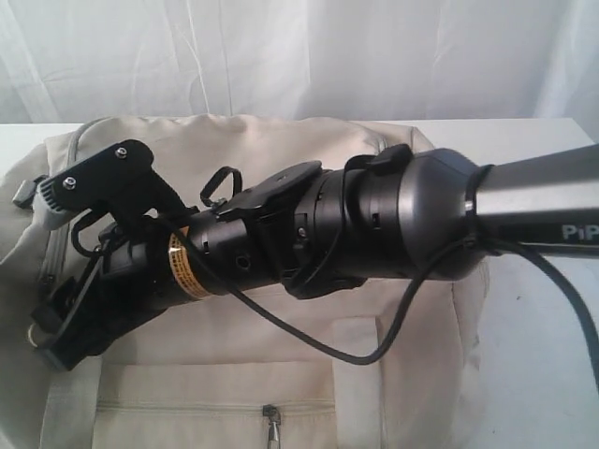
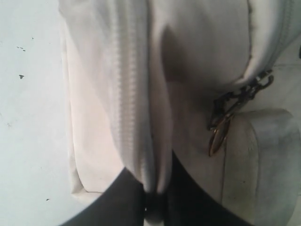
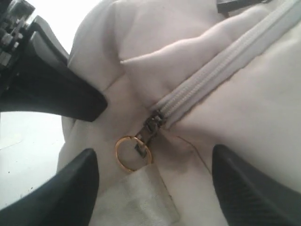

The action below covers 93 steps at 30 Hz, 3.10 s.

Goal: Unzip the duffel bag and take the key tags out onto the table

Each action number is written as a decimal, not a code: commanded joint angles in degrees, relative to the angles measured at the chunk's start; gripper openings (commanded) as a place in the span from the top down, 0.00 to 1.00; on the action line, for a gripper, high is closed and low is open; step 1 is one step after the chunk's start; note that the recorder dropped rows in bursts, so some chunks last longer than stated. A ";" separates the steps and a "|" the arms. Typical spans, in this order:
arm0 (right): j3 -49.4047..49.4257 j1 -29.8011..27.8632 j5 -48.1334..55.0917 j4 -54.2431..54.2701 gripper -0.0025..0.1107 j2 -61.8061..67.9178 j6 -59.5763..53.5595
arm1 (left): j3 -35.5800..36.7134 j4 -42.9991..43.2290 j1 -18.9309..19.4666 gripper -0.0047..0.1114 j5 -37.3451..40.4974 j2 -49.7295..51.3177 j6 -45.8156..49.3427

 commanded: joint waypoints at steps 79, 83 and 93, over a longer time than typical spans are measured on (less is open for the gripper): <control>-5.71 3.42 10.68 7.63 0.81 3.45 -6.94 | -2.27 -5.78 0.02 0.96 1.40 -0.43 2.11; -4.72 3.42 10.36 2.74 0.64 3.45 -3.39 | -2.27 -5.78 0.02 0.96 1.40 -0.43 2.11; -1.70 3.42 10.61 2.61 0.55 3.45 1.20 | -2.27 -5.78 0.02 0.96 1.40 -0.43 2.11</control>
